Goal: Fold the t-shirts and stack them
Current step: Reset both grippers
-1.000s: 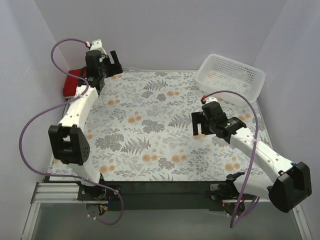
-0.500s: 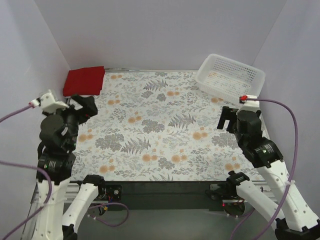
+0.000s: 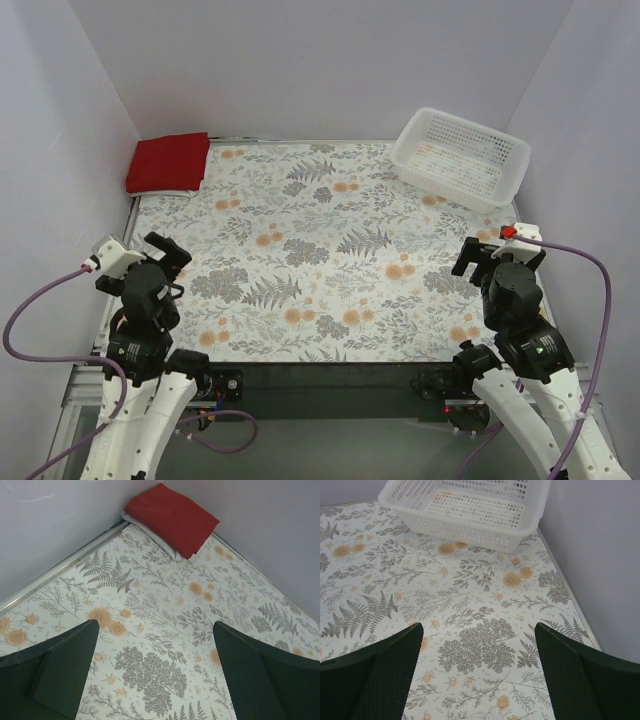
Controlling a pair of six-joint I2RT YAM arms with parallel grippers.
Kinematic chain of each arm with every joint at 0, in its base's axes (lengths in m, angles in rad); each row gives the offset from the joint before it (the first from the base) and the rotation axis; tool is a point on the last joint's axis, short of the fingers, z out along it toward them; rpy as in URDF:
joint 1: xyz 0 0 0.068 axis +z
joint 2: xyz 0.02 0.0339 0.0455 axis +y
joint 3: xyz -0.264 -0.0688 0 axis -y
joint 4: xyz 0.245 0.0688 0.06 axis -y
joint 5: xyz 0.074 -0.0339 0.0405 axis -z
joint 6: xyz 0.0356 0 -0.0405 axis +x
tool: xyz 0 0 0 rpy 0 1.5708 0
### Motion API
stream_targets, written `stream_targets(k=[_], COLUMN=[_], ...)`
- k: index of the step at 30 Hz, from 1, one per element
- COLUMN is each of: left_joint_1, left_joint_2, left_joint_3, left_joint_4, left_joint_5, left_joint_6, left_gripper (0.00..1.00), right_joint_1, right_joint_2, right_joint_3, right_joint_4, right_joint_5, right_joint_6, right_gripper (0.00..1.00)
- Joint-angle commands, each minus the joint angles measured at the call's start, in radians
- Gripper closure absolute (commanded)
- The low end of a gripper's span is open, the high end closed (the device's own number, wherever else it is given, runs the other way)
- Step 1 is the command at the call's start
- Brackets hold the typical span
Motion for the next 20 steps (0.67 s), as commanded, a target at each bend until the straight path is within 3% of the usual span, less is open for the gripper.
stream_targets(k=[1, 11, 20], left_joint_1=[-0.006, -0.006, -0.014], left_joint_2=[-0.081, -0.247, -0.255], left_joint_3=[-0.067, -0.267, -0.327], left_joint_4=[0.115, 0.326, 0.409], left_joint_5=[-0.031, 0.090, 0.110], left_joint_6=[-0.027, 0.061, 0.111], left_gripper=[0.02, 0.02, 0.02], right_joint_1=[-0.003, -0.001, -0.001], right_joint_2=[-0.036, -0.068, -0.063], right_joint_3=[-0.033, -0.094, -0.114], right_joint_4=[0.087, 0.133, 0.158], right_joint_5=[0.029, 0.004, -0.017], right_joint_6=[-0.022, -0.018, -0.022], right_gripper=[0.02, 0.02, 0.02])
